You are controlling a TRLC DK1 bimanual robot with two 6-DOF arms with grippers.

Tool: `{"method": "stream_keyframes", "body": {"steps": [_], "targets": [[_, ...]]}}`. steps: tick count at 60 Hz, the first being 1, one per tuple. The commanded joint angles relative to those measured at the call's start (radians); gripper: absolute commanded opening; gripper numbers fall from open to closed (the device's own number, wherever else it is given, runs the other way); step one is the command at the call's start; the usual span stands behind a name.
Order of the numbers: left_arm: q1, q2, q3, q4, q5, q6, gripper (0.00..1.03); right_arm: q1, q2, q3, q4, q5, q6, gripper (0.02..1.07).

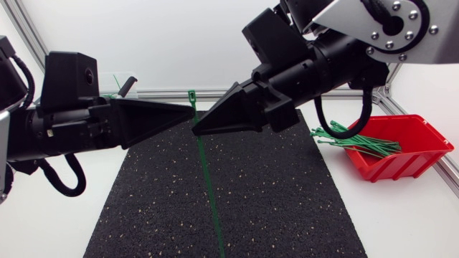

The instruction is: Take a green cable tie from the red box, thread the tail through the head to close it, then place it in the transparent bin on the left.

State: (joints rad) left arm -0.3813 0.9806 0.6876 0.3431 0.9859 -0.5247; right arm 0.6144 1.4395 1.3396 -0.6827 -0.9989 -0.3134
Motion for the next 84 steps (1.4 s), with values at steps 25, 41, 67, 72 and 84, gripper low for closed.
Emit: {"method": "stream_keyframes", "body": {"steps": [25,41,67,72,84], "targets": [[0.007,-0.002,-0.017,0.048,0.002,-0.037,0.17,0.016,0.009,-0.030,0.028,-0.010,0.042,0.08],[0.007,0.006,-0.017,0.054,0.002,-0.037,0.16,0.016,0.013,-0.036,0.031,-0.010,0.043,0.08],[0.002,0.003,-0.020,0.053,0.002,-0.035,0.13,0.005,-0.005,-0.040,0.037,-0.007,0.046,0.08],[0.001,0.001,-0.023,0.053,0.002,-0.035,0.13,0.001,-0.013,-0.040,0.037,-0.007,0.046,0.08],[-0.001,0.001,-0.026,0.053,0.002,-0.035,0.13,0.001,-0.019,-0.042,0.040,-0.004,0.048,0.08]]}}
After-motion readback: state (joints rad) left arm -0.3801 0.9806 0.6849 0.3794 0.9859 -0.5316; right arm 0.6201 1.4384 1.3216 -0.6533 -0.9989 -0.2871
